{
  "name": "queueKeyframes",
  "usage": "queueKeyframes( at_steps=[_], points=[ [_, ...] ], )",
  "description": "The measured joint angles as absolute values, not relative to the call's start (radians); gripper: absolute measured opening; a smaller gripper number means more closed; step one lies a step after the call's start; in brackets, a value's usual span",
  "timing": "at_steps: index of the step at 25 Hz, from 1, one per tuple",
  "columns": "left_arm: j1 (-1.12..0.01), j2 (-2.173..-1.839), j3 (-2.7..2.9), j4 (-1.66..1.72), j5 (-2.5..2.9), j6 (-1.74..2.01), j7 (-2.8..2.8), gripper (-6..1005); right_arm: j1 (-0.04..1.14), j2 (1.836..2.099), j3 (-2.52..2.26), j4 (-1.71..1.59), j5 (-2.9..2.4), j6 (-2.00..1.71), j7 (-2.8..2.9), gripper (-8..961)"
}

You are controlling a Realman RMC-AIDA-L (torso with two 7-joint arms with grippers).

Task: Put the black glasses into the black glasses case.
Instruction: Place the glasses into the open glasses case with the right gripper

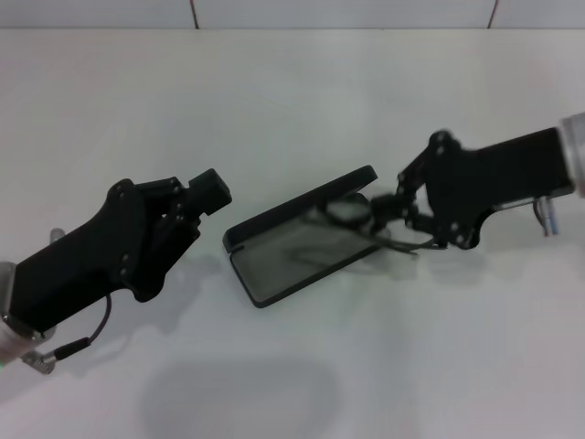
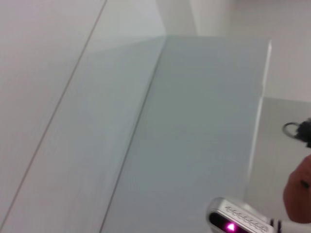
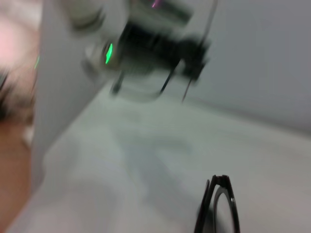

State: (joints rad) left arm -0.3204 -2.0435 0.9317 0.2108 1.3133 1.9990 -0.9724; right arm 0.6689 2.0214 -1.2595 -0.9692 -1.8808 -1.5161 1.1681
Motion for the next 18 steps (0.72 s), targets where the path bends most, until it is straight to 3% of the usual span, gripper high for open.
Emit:
queueKeyframes(
  at_steps=[10,18],
  points=[
    [-0.317,-2.058,0.927,0.204,1.310,1.935,-0.983,41,0.868,2.028,-1.529,-0.930,-2.078,-1.378,1.247,33],
    [-0.303,-2.066,0.920,0.201,1.298,1.927,-0.983,41,0.919,2.029,-1.681,-0.917,-2.057,-1.249,1.246,34]
  ],
)
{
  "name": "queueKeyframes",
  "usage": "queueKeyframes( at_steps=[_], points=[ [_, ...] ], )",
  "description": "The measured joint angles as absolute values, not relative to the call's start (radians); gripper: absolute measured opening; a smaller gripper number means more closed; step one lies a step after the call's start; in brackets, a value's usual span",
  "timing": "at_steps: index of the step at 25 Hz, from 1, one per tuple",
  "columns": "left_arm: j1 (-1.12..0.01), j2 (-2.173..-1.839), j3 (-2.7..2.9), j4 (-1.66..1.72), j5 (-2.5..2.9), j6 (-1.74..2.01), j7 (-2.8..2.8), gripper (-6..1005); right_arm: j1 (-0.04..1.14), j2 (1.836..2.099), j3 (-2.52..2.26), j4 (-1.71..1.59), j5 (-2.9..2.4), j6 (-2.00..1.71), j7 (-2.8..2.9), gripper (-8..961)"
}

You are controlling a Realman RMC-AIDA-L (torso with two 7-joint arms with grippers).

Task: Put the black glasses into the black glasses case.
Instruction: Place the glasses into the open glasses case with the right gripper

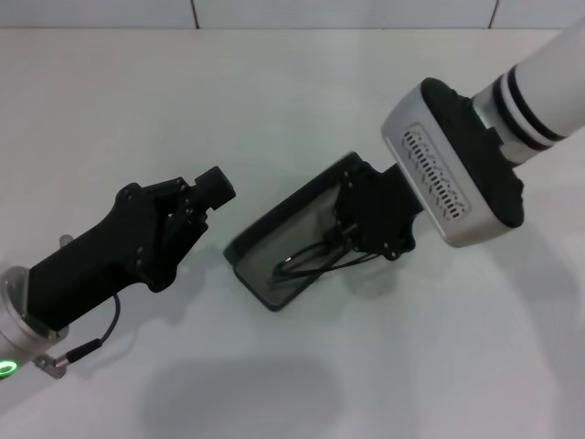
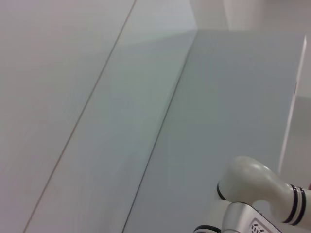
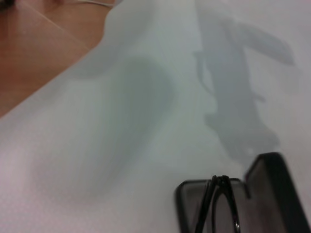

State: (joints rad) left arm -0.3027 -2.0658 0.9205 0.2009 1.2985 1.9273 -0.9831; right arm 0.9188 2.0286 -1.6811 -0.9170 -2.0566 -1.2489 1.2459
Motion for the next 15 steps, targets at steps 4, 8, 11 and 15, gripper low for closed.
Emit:
queueKeyframes(
  at_steps=[4,8,11,15],
  points=[
    [-0.300,-2.062,0.921,0.201,1.299,1.927,-0.984,41,0.918,2.028,-1.691,-0.948,-2.045,-1.237,1.243,34],
    [-0.300,-2.041,0.931,0.209,1.338,1.927,-1.006,41,0.910,2.028,-1.693,-0.998,-2.036,-1.247,1.241,34],
    [-0.297,-2.027,0.929,0.207,1.366,1.925,-1.010,41,0.905,2.028,-1.695,-1.017,-2.044,-1.246,1.238,34],
    [-0.290,-2.025,0.925,0.212,1.364,1.910,-1.016,41,0.905,2.028,-1.700,-1.018,-2.056,-1.240,1.224,34]
  ],
)
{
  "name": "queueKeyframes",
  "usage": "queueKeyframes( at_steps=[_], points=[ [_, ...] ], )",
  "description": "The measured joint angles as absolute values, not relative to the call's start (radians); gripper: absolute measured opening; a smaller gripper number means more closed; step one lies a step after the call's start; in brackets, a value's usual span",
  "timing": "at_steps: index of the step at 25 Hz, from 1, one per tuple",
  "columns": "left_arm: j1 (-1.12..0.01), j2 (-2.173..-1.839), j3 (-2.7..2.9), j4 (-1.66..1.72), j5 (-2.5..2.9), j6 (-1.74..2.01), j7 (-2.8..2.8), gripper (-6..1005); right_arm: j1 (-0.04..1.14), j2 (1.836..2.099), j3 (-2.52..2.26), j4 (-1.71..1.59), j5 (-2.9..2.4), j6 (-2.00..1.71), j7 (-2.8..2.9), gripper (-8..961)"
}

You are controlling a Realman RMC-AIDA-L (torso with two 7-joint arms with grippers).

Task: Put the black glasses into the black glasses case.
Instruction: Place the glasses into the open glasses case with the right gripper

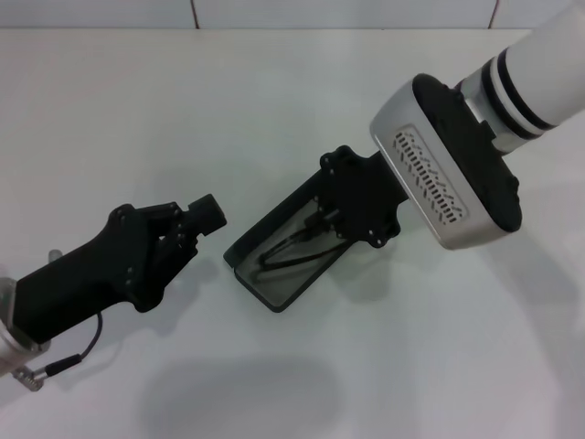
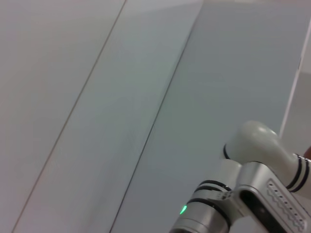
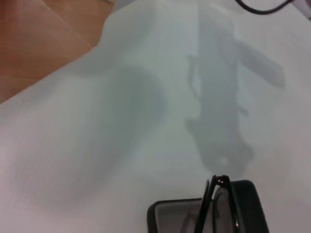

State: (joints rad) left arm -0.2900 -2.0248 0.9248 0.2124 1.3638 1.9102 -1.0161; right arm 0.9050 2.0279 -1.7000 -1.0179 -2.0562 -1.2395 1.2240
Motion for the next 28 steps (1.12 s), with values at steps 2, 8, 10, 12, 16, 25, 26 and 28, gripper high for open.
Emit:
queueKeyframes(
  at_steps=[2,8,10,12,16,25,26,28],
  points=[
    [-0.290,-2.025,0.925,0.212,1.363,1.904,-1.017,41,0.906,2.028,-1.720,-1.023,-2.053,-1.223,1.202,34],
    [-0.292,-2.029,0.925,0.213,1.365,1.892,-1.017,41,0.910,2.028,-1.809,-1.024,-2.053,-1.114,1.180,34],
    [-0.293,-2.030,0.926,0.213,1.367,1.887,-1.018,41,0.908,2.028,-1.857,-1.023,-2.051,-1.056,1.175,34],
    [-0.296,-2.029,0.926,0.213,1.368,1.886,-1.021,41,0.905,2.028,-1.900,-1.024,-2.050,-1.005,1.173,34],
    [-0.298,-2.026,0.925,0.213,1.365,1.887,-1.025,41,0.903,2.028,-1.945,-1.023,-2.055,-0.961,1.173,34],
    [-0.299,-2.026,0.924,0.213,1.361,1.886,-1.026,42,0.903,2.028,-1.955,-1.024,-2.056,-0.933,1.176,165],
    [-0.298,-2.026,0.924,0.213,1.360,1.886,-1.026,42,0.902,2.028,-1.954,-1.024,-2.057,-0.933,1.177,207],
    [-0.297,-2.026,0.923,0.213,1.359,1.886,-1.027,42,0.901,2.028,-1.951,-1.026,-2.057,-0.933,1.178,256]
  ],
)
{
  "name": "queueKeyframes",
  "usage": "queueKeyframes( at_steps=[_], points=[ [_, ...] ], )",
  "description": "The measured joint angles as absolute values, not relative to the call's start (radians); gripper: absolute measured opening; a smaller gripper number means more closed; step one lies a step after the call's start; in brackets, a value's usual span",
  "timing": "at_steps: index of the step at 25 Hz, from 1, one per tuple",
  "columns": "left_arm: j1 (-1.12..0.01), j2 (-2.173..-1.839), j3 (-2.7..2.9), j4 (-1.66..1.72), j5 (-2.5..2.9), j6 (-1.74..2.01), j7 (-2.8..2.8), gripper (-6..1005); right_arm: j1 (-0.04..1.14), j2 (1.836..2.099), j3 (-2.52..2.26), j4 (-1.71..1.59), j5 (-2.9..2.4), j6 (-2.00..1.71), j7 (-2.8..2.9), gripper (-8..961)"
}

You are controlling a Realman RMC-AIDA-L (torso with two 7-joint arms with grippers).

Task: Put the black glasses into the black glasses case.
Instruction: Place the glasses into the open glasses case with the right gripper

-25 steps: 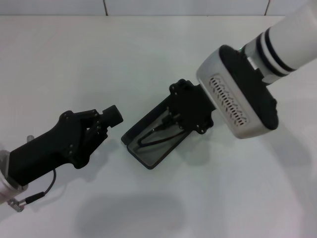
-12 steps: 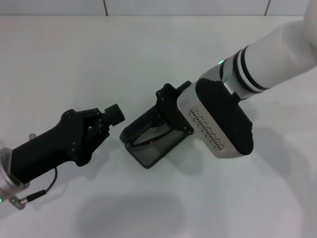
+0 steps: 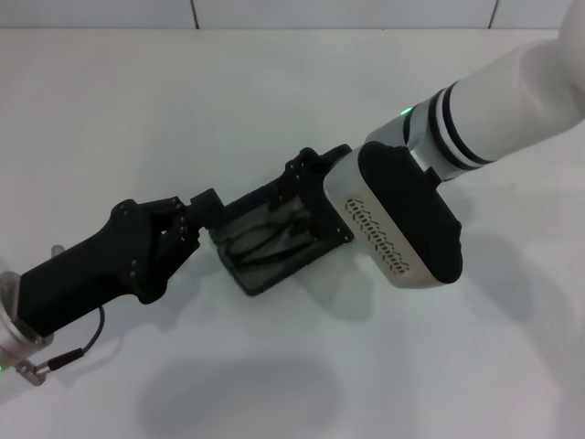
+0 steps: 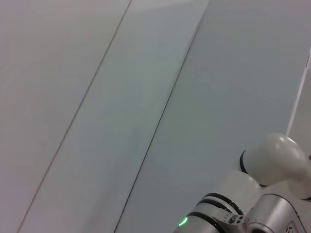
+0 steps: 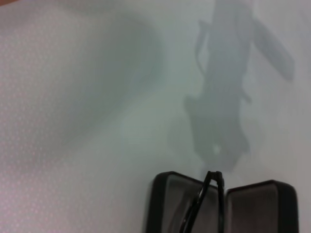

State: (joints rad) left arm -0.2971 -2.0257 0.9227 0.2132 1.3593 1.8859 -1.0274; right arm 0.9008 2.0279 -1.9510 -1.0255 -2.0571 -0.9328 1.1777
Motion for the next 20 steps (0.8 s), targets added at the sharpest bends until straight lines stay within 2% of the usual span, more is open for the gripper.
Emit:
queueKeyframes(
  at_steps=[10,20],
  points=[
    [-0.299,-2.025,0.922,0.213,1.359,1.877,-1.039,42,0.826,2.027,-1.876,-1.118,-2.100,-1.027,1.197,336],
    [-0.293,-2.025,0.920,0.213,1.357,1.876,-1.040,42,0.779,2.027,-1.682,-1.135,-2.064,-1.216,1.198,334]
  ],
)
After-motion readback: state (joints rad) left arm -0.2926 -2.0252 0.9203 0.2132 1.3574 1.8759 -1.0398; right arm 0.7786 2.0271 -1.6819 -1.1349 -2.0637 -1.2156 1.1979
